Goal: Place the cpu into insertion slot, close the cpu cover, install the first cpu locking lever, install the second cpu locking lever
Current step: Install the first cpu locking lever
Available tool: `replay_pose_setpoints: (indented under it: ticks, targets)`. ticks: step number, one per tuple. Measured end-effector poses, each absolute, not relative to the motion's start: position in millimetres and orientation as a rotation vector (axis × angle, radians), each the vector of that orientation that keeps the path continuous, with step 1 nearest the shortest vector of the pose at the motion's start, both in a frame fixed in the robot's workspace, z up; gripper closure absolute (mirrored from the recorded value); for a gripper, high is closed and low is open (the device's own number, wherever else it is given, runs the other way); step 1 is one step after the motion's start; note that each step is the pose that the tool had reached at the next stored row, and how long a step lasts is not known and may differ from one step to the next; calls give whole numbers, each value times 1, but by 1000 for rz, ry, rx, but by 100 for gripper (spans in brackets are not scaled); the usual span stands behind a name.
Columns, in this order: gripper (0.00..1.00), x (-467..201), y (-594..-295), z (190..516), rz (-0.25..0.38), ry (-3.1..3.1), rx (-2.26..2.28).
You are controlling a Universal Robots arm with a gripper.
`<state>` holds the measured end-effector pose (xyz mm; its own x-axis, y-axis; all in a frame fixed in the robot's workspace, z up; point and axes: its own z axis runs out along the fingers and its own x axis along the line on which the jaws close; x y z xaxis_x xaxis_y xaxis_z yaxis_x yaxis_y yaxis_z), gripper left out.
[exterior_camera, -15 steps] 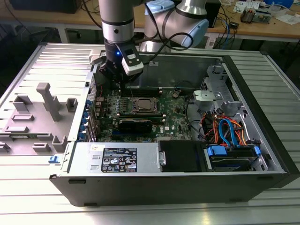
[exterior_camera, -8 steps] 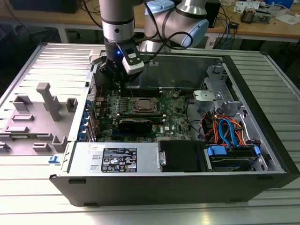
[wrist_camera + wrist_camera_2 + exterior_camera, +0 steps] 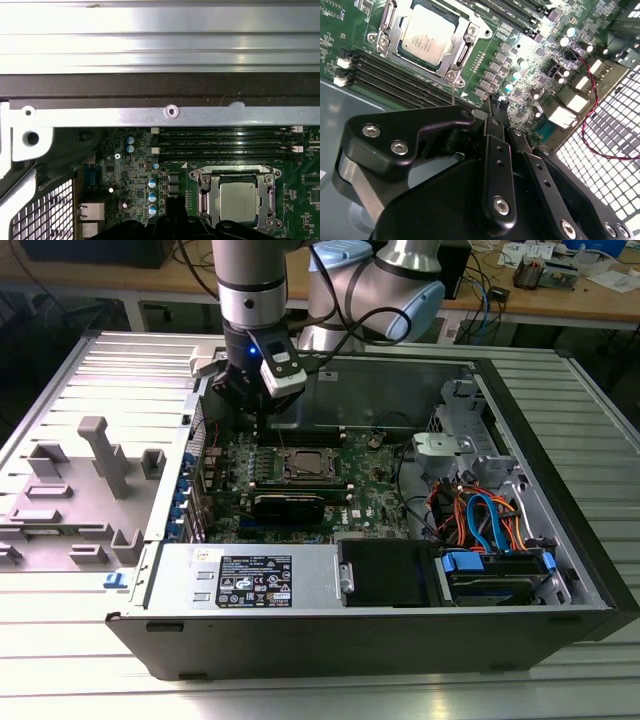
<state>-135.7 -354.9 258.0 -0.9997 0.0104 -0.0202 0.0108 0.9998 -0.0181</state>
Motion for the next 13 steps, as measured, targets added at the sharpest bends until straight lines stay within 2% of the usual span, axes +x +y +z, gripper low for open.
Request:
replay_pose_setpoints:
  ticks: [13]
  targets:
    - [89,-132,-341,258,-28,3121,16]
